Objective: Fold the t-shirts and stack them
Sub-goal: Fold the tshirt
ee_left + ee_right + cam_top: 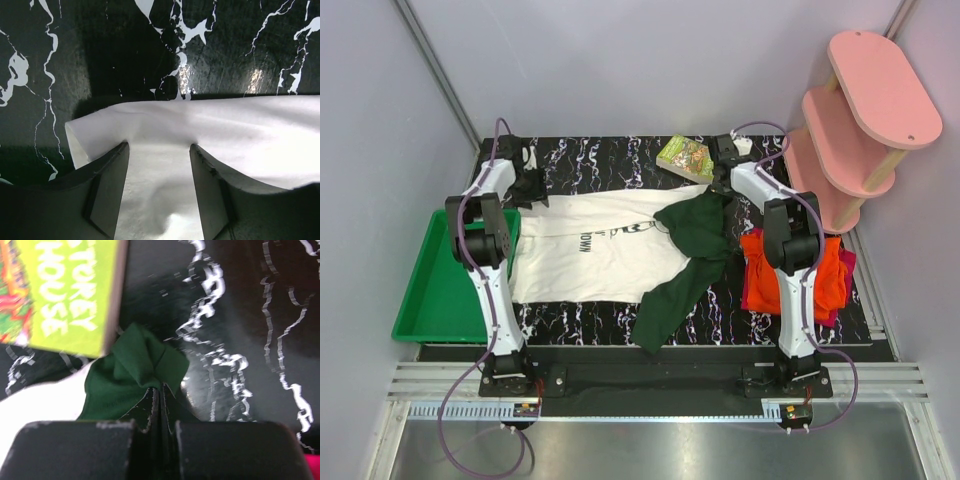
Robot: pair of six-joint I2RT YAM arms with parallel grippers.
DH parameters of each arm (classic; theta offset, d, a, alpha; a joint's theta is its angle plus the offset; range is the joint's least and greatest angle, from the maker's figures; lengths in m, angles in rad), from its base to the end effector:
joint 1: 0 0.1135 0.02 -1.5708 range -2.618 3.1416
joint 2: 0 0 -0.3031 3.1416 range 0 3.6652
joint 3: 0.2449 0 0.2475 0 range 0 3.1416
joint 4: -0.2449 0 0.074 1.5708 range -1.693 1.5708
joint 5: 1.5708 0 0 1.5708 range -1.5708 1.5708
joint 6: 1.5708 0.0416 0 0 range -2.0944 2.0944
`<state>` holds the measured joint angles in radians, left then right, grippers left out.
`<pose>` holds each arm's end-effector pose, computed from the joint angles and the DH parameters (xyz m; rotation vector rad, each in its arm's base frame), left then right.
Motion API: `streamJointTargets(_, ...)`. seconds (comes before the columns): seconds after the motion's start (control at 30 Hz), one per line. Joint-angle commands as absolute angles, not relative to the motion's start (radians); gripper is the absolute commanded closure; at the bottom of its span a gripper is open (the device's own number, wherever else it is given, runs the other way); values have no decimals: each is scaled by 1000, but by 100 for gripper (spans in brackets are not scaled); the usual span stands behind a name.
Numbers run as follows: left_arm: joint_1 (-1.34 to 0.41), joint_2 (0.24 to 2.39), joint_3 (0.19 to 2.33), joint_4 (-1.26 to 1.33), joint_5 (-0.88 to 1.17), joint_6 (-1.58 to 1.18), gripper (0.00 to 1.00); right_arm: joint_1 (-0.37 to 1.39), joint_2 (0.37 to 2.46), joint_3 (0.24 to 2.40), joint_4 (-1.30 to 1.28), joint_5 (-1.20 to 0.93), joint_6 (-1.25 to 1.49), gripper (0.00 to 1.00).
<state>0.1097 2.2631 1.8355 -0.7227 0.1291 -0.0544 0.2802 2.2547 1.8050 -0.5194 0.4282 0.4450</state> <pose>0.5015 0.0498 0.1966 -0.1851 2.7076 -0.1593 0.5018 0.1264 0.2059 0.3628 2.4043 -0.2262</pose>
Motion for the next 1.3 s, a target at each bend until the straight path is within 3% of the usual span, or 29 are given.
streamJointTargets(0.0,106,2292,1896,-741,89,-58,42,239,2244,1838,-543,488,466,100)
streamJointTargets(0.7,94,2359,2072,-782,104,-38,36,184,2329,1996,-581,416,439,99)
streamJointTargets(0.8,95,2272,1999,-740,150,-43,33,190,2266,1954,-519,347,414,72)
streamJointTargets(0.83,95,2207,1976,-720,161,-46,31,193,2243,1936,-471,347,405,52)
streamJointTargets(0.9,94,2136,1913,-672,178,-57,28,201,2174,1902,-436,351,396,39)
streamJointTargets(0.93,94,2073,1896,-666,182,-63,25,210,2154,1901,-436,356,391,26)
streamJointTargets(1.0,94,2017,1855,-660,207,-63,24,219,2090,1884,-436,364,388,16)
streamJointTargets(1.1,91,1924,1775,-661,234,-54,24,250,1990,1824,-440,365,382,14)
streamJointTargets(1.27,84,1815,1599,-669,278,-38,30,352,1817,1610,-459,325,426,22)
